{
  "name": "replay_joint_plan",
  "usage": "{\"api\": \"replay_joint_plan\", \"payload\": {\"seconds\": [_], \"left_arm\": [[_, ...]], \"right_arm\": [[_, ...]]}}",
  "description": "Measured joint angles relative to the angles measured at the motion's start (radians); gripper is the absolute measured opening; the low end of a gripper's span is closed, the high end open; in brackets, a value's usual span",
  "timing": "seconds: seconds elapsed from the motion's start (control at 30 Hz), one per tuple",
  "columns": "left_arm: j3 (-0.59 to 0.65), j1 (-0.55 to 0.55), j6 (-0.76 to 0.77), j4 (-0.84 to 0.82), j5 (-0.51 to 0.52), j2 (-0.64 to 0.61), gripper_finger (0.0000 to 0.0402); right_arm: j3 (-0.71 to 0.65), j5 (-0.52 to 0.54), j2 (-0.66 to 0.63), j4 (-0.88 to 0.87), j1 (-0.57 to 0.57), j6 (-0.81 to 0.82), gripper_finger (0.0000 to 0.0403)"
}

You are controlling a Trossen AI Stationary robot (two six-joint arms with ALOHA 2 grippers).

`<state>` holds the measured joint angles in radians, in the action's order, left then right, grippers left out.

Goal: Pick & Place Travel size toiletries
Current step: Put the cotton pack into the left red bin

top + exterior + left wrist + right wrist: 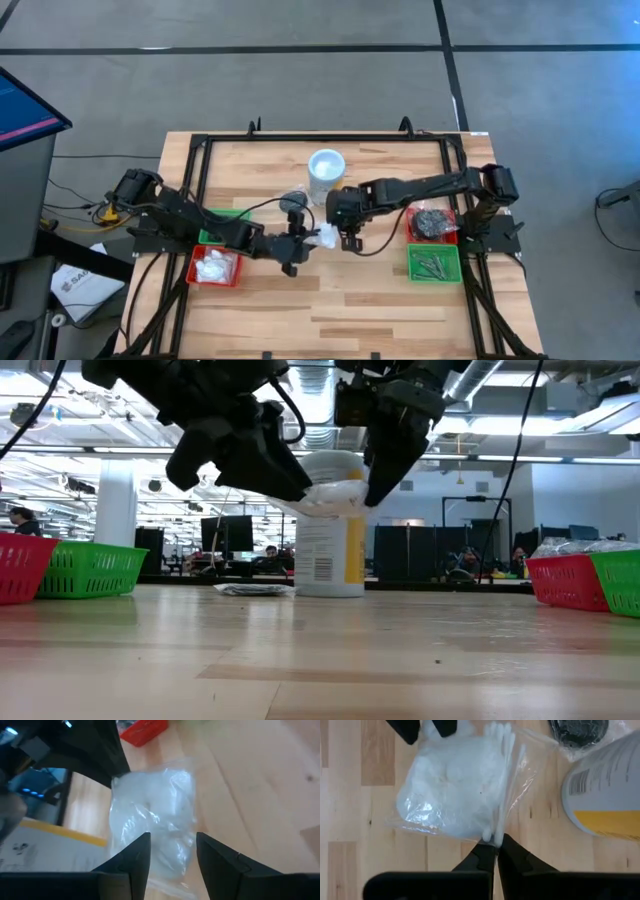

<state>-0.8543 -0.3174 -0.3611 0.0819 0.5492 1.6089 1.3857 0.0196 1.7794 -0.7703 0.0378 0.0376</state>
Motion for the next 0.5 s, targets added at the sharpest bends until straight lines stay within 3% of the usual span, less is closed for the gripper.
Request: {"api": "replay_joint_plan", "payload": {"seconds": [0.5], "left_arm": [[0.000,-0.012,-0.069,-0.029,0.137,0.000,0.0204]], "right_arm": [[0.030,-0.173,0.000,0.025,-0.070,-0.008,0.0000]]}}
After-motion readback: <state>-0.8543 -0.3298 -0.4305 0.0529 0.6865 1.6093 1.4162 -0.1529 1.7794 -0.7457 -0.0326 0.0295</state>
